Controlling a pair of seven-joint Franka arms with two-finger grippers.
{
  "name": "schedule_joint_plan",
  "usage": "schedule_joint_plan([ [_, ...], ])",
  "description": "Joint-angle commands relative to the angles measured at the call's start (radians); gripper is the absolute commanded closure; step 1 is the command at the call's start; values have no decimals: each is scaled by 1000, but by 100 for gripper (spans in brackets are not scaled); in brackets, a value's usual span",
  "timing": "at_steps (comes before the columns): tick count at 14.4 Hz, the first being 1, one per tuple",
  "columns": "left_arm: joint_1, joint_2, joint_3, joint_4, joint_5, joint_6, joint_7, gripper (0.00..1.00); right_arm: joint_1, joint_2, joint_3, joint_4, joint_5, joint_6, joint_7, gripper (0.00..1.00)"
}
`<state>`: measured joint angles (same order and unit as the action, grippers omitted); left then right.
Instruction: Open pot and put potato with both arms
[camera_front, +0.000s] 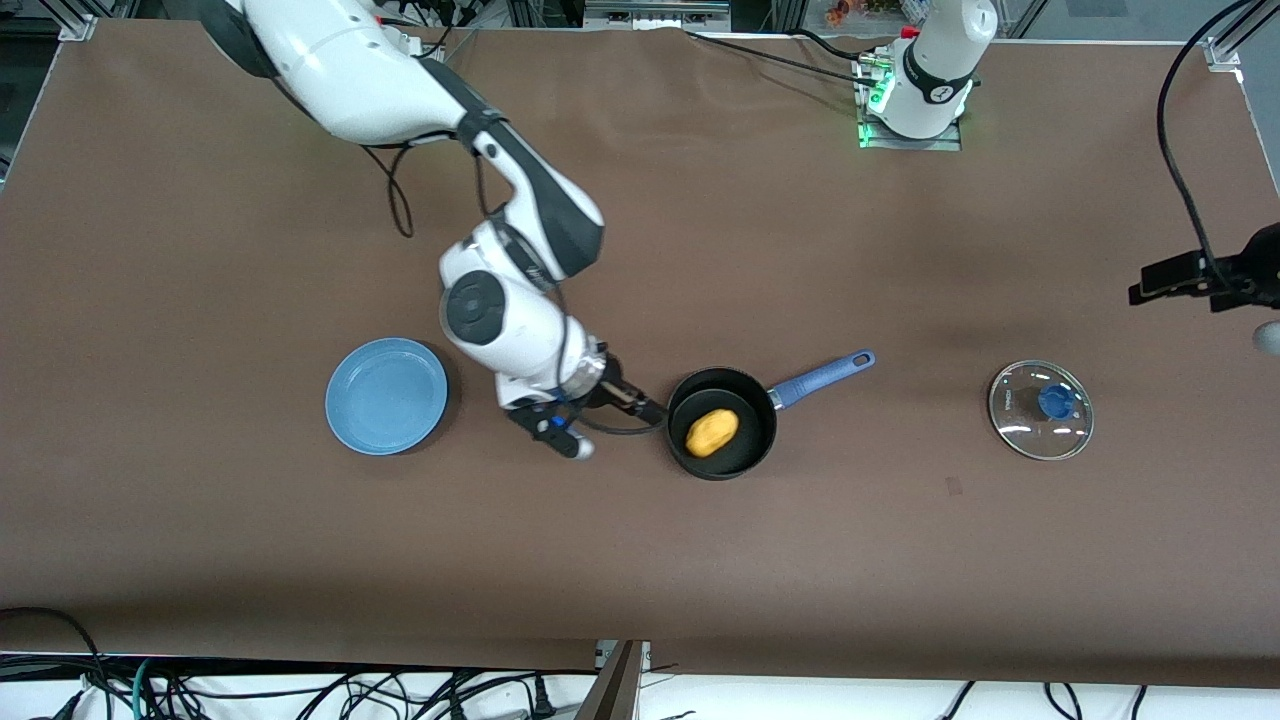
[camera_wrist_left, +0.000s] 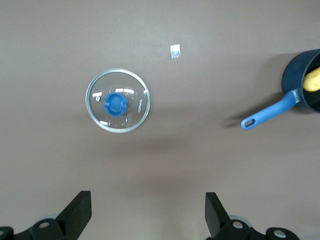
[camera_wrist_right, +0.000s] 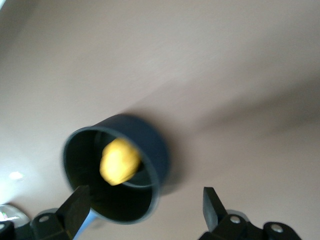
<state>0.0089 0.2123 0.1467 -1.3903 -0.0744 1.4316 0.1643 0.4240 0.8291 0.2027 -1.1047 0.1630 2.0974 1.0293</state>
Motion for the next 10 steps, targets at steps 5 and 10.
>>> schedule_joint_plan([
  [5, -35, -8, -50, 24, 36, -92, -146, 0, -2, -402, -212, -358, -8, -210, -294, 0],
  [10, -38, -7, -81, 25, 35, -88, -154, 0, -2, -761, -351, -604, -11, -371, -584, 0],
])
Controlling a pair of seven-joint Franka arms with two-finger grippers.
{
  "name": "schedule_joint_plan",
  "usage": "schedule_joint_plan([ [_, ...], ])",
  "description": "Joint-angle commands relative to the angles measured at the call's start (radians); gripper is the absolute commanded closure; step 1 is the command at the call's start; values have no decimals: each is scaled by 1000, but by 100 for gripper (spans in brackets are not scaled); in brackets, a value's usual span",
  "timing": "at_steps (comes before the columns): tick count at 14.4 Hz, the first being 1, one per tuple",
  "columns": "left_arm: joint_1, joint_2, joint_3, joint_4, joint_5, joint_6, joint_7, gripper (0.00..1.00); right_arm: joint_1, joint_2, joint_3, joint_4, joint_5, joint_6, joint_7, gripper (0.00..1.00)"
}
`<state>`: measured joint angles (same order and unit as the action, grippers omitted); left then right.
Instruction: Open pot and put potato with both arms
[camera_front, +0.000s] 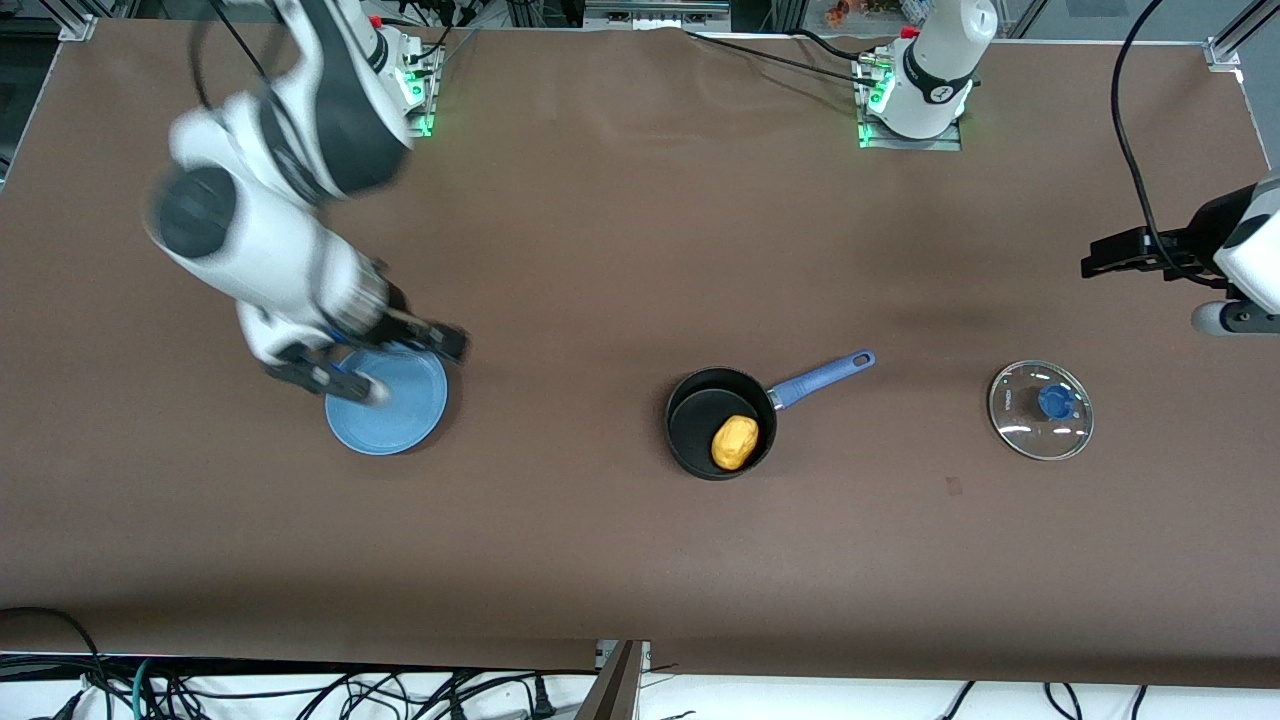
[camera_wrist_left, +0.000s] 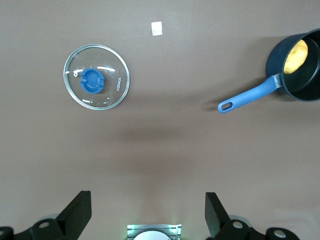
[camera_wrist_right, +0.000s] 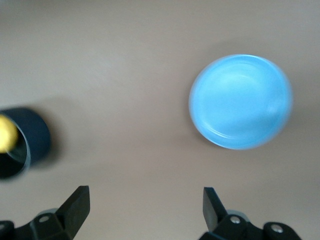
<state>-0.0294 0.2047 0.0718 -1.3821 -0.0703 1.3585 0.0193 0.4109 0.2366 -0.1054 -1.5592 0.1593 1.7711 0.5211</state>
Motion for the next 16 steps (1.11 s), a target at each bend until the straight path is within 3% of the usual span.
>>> schedule_joint_plan([
  [1, 0, 1, -6, 17, 32, -15, -7, 0, 11, -204, -74, -150, -9, -97, -107, 0],
  [6, 3, 9, -1, 18, 30, -16, -12, 0, 11, -299, -154, -142, -79, -196, -323, 0],
  [9, 5, 21, -1, 64, 34, -19, -10, 0, -44, -290, -140, -113, -122, -199, -468, 0],
  [14, 5, 33, 0, 77, 32, -19, -10, 0, -368, -215, 137, 7, -176, -272, -550, 0],
  [16, 3, 35, 2, 77, 32, -19, -10, 0, -377, -215, 145, 11, -182, -272, -553, 0],
])
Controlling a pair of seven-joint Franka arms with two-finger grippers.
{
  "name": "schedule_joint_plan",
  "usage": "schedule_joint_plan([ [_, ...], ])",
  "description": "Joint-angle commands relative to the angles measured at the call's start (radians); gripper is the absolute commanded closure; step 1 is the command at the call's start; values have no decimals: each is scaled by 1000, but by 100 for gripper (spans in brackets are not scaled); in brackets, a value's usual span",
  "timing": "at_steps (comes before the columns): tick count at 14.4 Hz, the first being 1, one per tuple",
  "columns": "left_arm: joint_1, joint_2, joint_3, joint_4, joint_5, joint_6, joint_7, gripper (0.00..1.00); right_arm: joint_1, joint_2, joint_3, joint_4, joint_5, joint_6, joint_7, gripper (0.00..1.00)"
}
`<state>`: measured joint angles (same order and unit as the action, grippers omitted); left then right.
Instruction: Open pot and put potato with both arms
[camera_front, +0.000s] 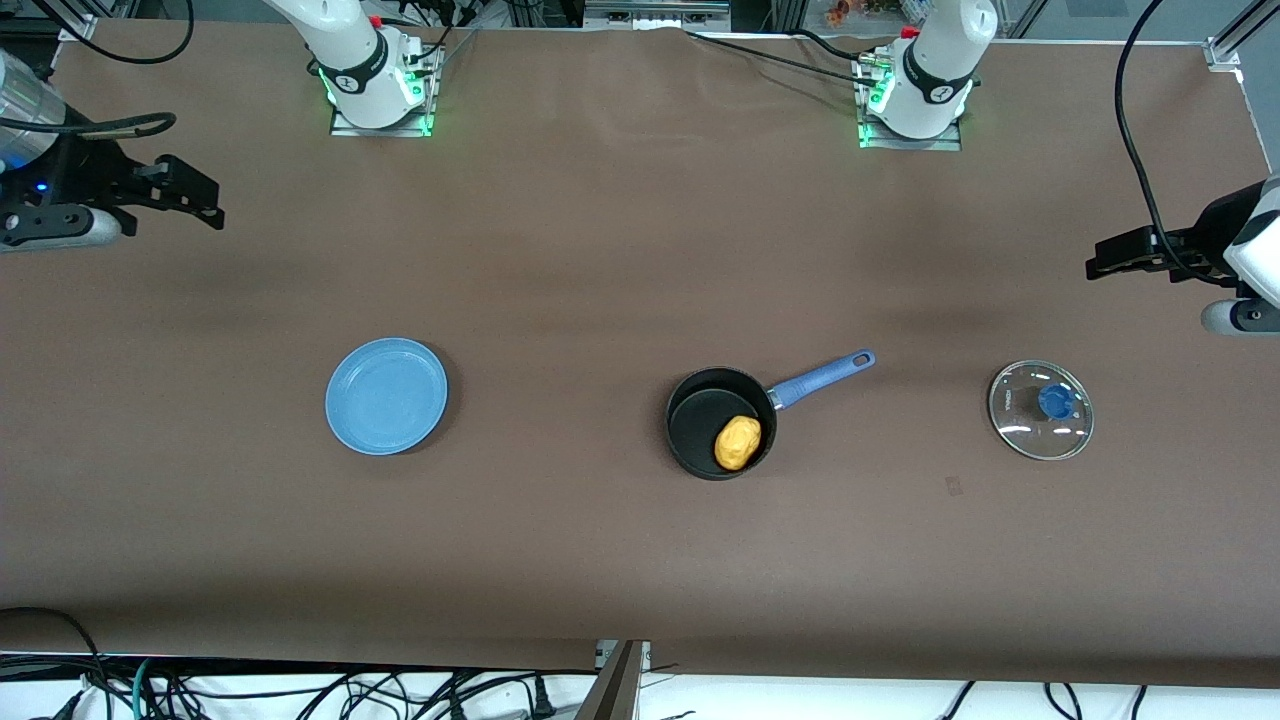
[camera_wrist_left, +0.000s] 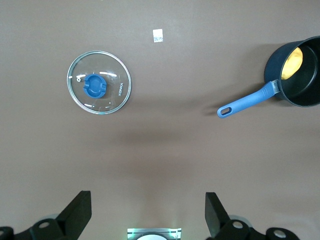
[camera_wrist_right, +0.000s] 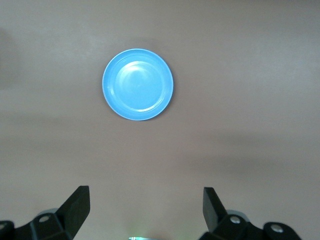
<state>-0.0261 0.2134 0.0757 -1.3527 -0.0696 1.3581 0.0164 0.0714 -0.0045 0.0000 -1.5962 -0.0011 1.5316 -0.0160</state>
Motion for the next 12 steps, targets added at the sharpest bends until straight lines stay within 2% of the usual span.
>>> schedule_joint_plan([
  [1, 3, 27, -2, 47, 30, -19, -7, 0, -38, 26, 40, 50, -20, -31, -15, 0],
  [12, -2, 27, -2, 47, 34, -19, -7, 0, -36, 29, 43, 48, -49, -31, -12, 0],
])
